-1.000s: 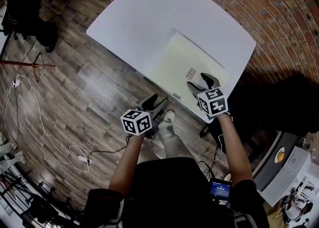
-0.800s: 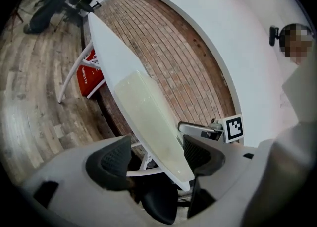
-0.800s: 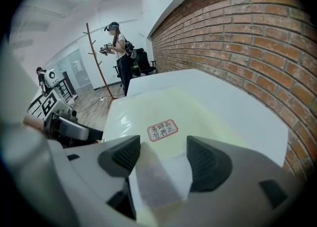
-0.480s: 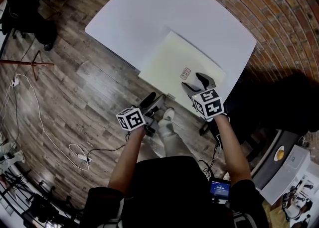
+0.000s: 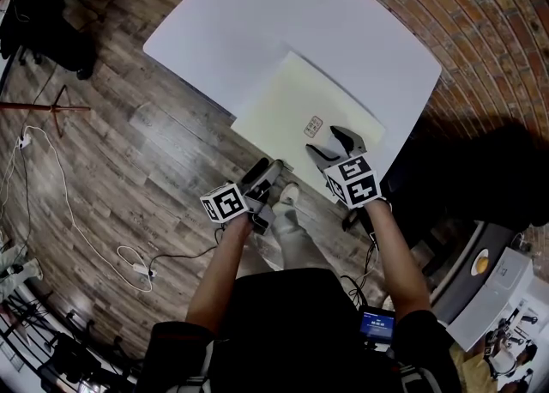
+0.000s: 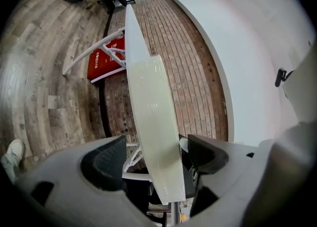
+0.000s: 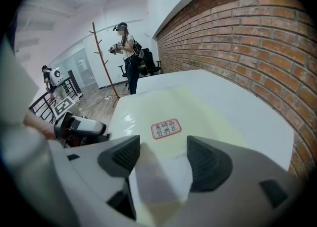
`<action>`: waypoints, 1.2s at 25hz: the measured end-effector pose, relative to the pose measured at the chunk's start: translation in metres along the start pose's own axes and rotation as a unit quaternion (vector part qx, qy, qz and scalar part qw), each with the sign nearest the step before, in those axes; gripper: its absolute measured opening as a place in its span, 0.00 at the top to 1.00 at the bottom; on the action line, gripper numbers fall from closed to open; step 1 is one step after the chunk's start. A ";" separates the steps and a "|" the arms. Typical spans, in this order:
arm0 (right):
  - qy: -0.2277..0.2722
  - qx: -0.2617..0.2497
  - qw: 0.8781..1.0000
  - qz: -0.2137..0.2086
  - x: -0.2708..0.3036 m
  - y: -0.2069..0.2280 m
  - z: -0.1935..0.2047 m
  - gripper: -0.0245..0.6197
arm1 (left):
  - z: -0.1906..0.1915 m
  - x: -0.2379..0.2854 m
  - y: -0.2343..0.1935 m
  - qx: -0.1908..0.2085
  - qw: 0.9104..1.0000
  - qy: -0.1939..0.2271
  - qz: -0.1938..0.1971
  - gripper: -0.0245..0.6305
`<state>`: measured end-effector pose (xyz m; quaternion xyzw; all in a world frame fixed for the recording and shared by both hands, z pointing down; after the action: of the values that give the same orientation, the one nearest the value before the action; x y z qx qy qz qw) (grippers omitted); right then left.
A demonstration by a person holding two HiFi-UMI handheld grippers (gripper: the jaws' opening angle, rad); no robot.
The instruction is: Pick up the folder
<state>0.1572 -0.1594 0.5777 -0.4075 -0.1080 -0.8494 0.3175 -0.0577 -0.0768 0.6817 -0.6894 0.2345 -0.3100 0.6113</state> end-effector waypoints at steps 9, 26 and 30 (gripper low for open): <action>-0.001 -0.008 1.000 -0.011 0.002 -0.010 -0.003 0.54 | -0.001 0.003 -0.004 -0.016 1.000 0.007 0.006 0.40; 0.001 -0.030 0.998 -0.047 0.004 -0.035 -0.011 0.54 | -0.017 0.006 -0.009 -0.030 0.999 0.013 0.017 0.40; -0.002 -0.033 0.998 -0.056 0.004 -0.042 -0.014 0.54 | -0.019 0.007 -0.007 -0.032 0.999 0.002 0.028 0.40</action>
<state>0.1203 -0.1342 0.5751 -0.4131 -0.1036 -0.8679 0.2555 -0.0667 -0.0943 0.6904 -0.7013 0.2646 -0.2864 0.5968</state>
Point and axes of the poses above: the fingertips, and each gripper's own axes: x forward along the fingers, y to its right, z out of its underside, the point moved 10 cm from there along -x, backward along the fingers, and after that the axes turned 13 degrees about -x, right-handed, at the moved point
